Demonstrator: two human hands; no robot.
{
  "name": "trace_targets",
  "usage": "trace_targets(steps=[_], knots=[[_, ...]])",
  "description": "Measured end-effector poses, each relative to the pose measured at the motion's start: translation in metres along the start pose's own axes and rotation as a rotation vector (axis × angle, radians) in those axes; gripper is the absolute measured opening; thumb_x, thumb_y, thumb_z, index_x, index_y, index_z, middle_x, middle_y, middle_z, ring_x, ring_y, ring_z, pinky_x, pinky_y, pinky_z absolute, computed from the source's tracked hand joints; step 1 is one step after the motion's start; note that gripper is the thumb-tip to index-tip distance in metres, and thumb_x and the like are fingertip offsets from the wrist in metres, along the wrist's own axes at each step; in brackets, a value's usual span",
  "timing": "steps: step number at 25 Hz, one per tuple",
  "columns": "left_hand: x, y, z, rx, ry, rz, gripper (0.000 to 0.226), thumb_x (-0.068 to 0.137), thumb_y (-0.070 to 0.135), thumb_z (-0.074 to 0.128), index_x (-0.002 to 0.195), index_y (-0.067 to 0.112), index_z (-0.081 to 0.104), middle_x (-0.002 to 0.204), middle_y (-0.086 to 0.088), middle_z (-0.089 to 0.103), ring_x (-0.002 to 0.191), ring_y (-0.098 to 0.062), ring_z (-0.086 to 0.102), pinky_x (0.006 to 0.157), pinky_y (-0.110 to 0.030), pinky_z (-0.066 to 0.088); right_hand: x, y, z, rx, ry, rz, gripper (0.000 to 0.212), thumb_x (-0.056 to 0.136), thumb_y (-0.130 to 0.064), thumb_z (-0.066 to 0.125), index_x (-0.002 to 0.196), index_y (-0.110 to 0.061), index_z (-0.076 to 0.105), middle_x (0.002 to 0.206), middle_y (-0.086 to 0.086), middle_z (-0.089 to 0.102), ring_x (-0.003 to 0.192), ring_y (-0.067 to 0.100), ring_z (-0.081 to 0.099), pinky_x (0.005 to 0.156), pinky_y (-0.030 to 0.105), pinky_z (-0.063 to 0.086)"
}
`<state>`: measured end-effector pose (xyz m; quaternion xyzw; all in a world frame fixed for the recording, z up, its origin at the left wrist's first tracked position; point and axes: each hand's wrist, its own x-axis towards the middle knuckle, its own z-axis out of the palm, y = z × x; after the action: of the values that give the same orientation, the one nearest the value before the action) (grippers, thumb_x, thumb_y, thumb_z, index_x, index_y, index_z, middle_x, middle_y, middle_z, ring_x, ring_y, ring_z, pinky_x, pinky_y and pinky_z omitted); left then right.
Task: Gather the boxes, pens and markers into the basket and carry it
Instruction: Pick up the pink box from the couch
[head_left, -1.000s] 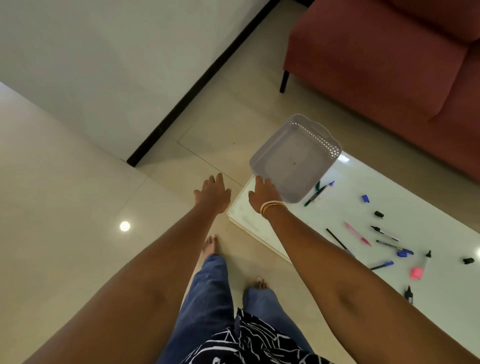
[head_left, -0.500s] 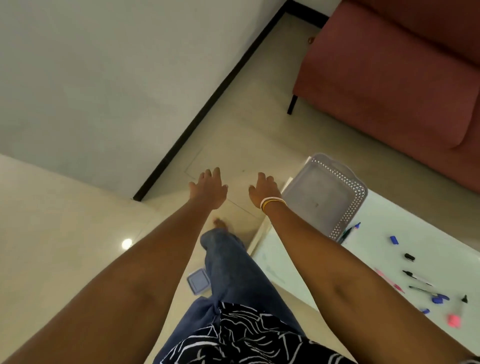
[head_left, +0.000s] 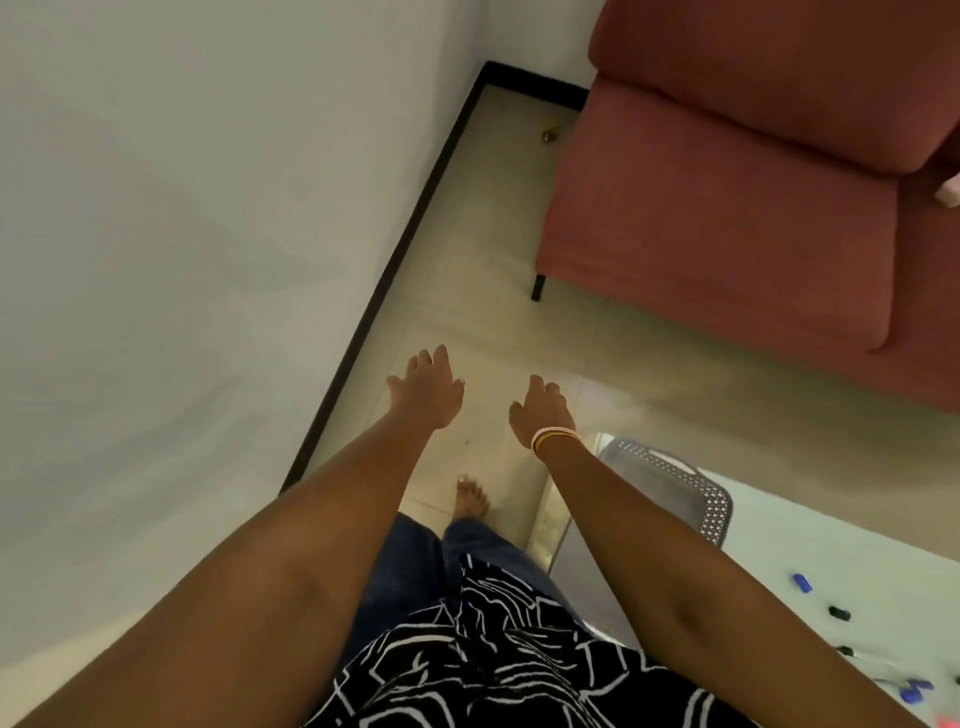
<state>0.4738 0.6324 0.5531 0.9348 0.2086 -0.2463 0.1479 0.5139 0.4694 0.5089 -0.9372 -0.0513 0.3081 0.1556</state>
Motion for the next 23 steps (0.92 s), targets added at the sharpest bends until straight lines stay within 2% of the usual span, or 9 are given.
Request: trace_targets(steps=[7, 11, 14, 18, 23], knots=[[0.145, 0.071, -0.082, 0.176, 0.024, 0.236, 0.054, 0.099, 0.040, 0.037, 0.145, 0.014, 0.023, 0.144, -0.012, 0.037, 0.132, -0.028, 0.039, 0.103, -0.053, 0.036, 0.119, -0.026, -0.094, -0.005, 0.129, -0.011, 0.046, 0.093, -0.020, 0.049, 0.136, -0.009, 0.038, 0.130, 0.015, 0.052, 0.118, 0.034, 0.052, 0.093, 0.043, 0.048], [0.228, 0.118, -0.124, 0.236, 0.025, 0.371, 0.051, 0.098, 0.039, 0.038, 0.141, 0.014, 0.027, 0.145, -0.013, 0.035, 0.134, -0.028, 0.035, 0.101, -0.054, 0.036, 0.186, -0.026, -0.150, 0.157, 0.209, 0.155, 0.055, 0.092, -0.019, 0.051, 0.143, -0.006, 0.034, 0.135, 0.020, 0.049, 0.122, 0.039, 0.049, 0.100, 0.044, 0.044], [0.276, 0.162, -0.151, 0.306, 0.013, 0.500, 0.059, 0.099, 0.042, 0.036, 0.147, 0.012, 0.021, 0.154, -0.015, 0.025, 0.143, -0.029, 0.024, 0.105, -0.056, 0.032, 0.216, -0.019, -0.190, 0.245, 0.254, 0.278, 0.059, 0.094, -0.022, 0.052, 0.147, -0.007, 0.029, 0.140, 0.020, 0.044, 0.127, 0.039, 0.046, 0.102, 0.045, 0.043], [0.325, 0.228, -0.167, 0.360, -0.045, 0.619, 0.065, 0.100, 0.043, 0.034, 0.152, 0.012, 0.012, 0.160, -0.015, 0.012, 0.149, -0.031, 0.012, 0.112, -0.058, 0.020, 0.246, 0.012, -0.231, 0.324, 0.326, 0.396, 0.060, 0.095, -0.024, 0.052, 0.148, -0.010, 0.027, 0.142, 0.018, 0.042, 0.129, 0.037, 0.045, 0.102, 0.048, 0.045], [0.362, 0.321, -0.154, 0.369, -0.103, 0.701, 0.065, 0.099, 0.042, 0.037, 0.152, 0.015, 0.012, 0.161, -0.014, 0.011, 0.149, -0.031, 0.010, 0.113, -0.066, 0.013, 0.279, 0.087, -0.275, 0.427, 0.351, 0.495, 0.061, 0.096, -0.023, 0.052, 0.149, -0.010, 0.025, 0.143, 0.018, 0.042, 0.131, 0.037, 0.044, 0.104, 0.050, 0.043]])
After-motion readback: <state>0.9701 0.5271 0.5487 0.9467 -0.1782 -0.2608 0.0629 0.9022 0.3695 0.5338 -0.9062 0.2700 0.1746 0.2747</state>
